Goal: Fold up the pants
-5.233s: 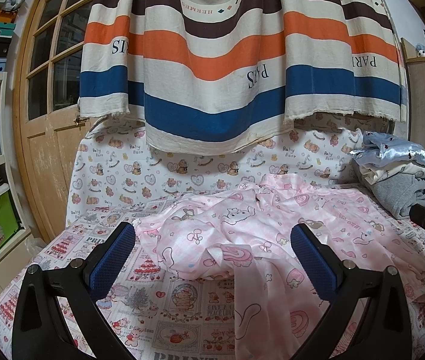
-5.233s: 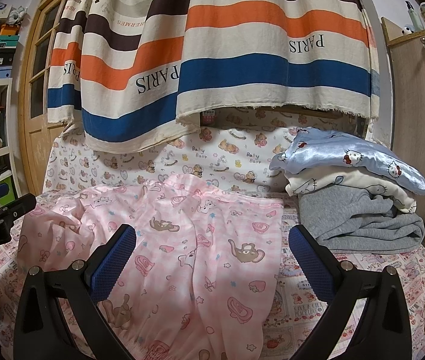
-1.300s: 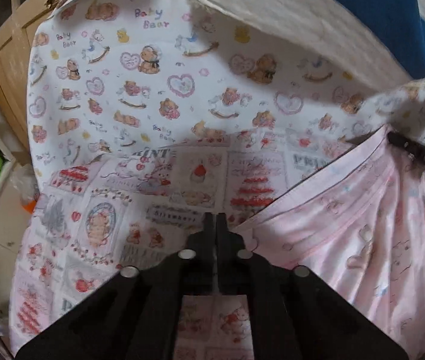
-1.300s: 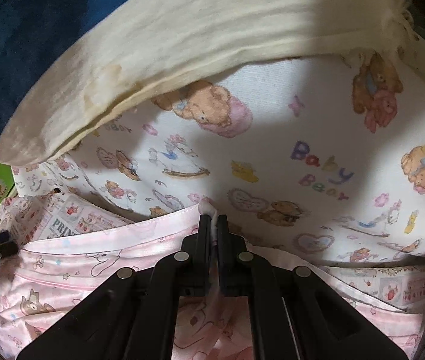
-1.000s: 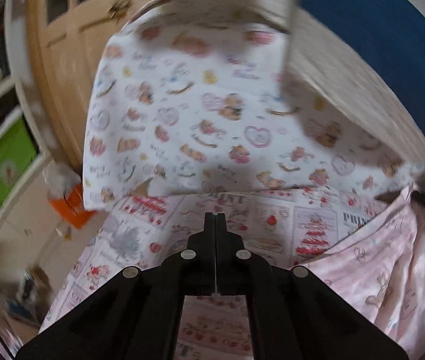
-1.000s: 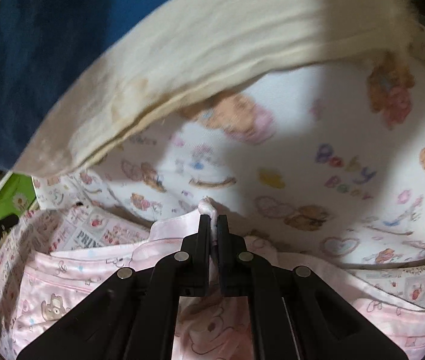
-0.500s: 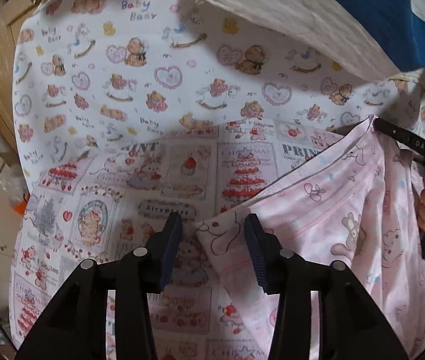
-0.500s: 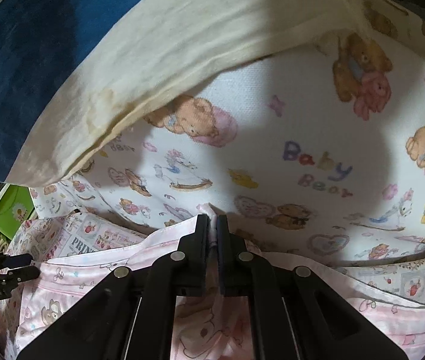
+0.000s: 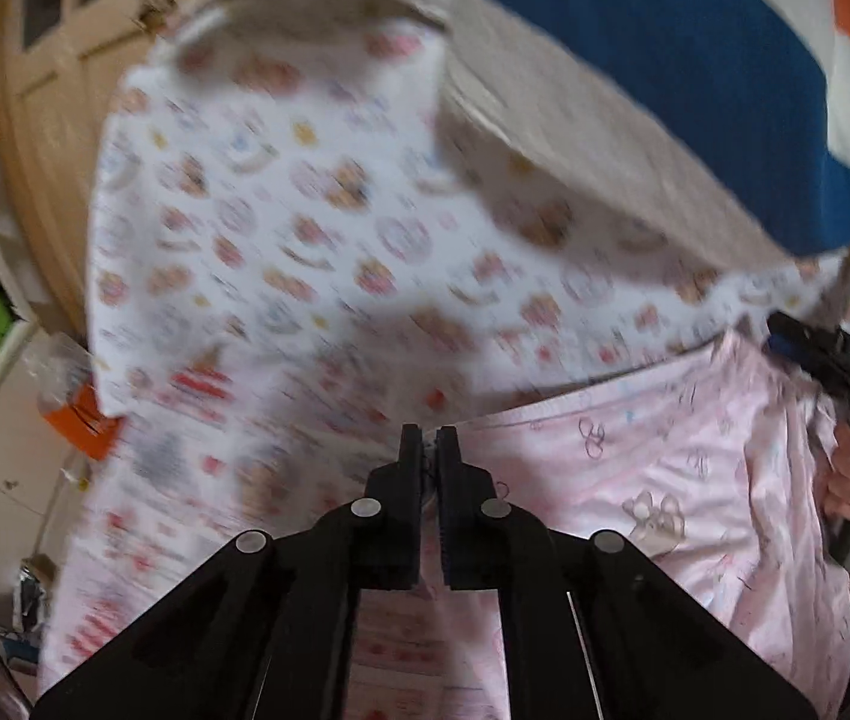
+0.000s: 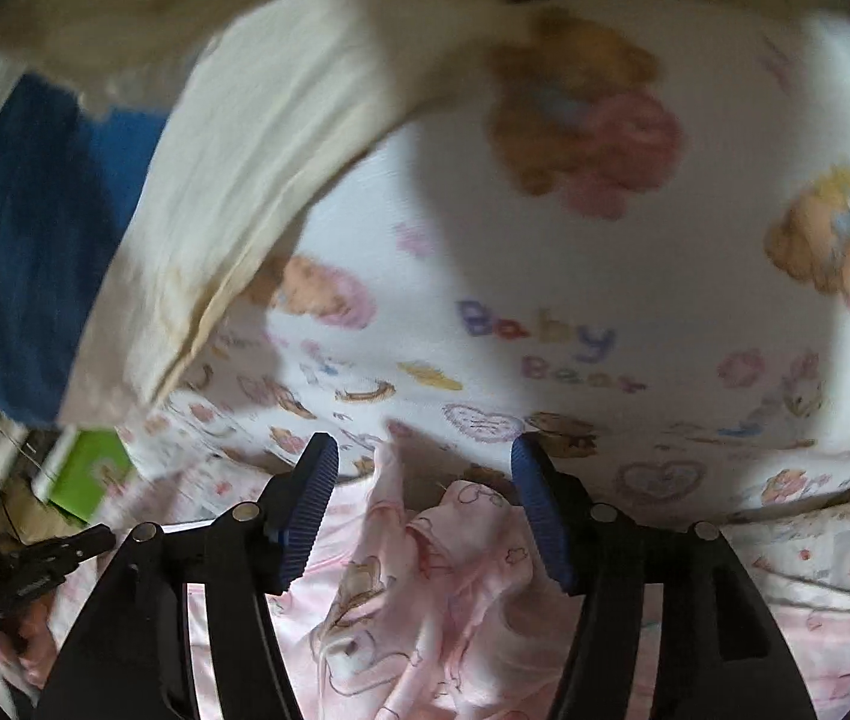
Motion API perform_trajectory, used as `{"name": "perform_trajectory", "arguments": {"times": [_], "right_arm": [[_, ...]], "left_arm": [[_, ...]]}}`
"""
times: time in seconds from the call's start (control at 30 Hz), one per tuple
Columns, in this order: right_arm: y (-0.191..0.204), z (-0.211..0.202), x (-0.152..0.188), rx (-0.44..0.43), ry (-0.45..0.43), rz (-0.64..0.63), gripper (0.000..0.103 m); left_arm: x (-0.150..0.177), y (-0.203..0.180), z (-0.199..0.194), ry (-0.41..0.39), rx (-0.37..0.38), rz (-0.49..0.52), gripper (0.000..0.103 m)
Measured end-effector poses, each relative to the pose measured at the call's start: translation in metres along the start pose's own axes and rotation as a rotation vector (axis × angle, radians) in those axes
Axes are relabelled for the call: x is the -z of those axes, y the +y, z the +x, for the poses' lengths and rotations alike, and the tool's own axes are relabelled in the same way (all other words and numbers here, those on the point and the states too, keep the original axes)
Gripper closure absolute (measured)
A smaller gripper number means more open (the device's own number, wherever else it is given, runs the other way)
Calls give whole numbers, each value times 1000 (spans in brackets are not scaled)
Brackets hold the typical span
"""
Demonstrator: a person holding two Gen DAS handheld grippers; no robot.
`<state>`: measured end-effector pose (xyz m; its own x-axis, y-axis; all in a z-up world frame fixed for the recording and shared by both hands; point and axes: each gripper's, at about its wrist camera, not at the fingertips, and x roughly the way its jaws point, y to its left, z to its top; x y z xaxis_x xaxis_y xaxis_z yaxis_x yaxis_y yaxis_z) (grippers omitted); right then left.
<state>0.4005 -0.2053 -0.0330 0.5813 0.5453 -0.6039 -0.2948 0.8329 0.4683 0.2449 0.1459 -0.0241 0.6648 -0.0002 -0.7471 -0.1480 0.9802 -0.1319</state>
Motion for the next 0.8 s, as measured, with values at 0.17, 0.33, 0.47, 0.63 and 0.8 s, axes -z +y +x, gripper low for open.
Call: {"name": "perform_trajectory", "arguments": {"times": [0.17, 0.33, 0.47, 0.63, 0.8], "right_arm": [[11, 15, 3, -79, 105, -79, 49], [25, 26, 9, -33, 146, -171, 65], [38, 37, 15, -1, 205, -205, 92], [64, 36, 23, 101, 157, -268, 93], [81, 34, 30, 166, 118, -297, 93]], "left_arm": [[-5, 16, 4, 29, 11, -45, 100], [-1, 9, 9, 14, -58, 0, 100], [1, 7, 11, 11, -147, 20, 99], [0, 12, 13, -30, -270, 50, 101], [-5, 25, 10, -42, -301, 17, 101]]}}
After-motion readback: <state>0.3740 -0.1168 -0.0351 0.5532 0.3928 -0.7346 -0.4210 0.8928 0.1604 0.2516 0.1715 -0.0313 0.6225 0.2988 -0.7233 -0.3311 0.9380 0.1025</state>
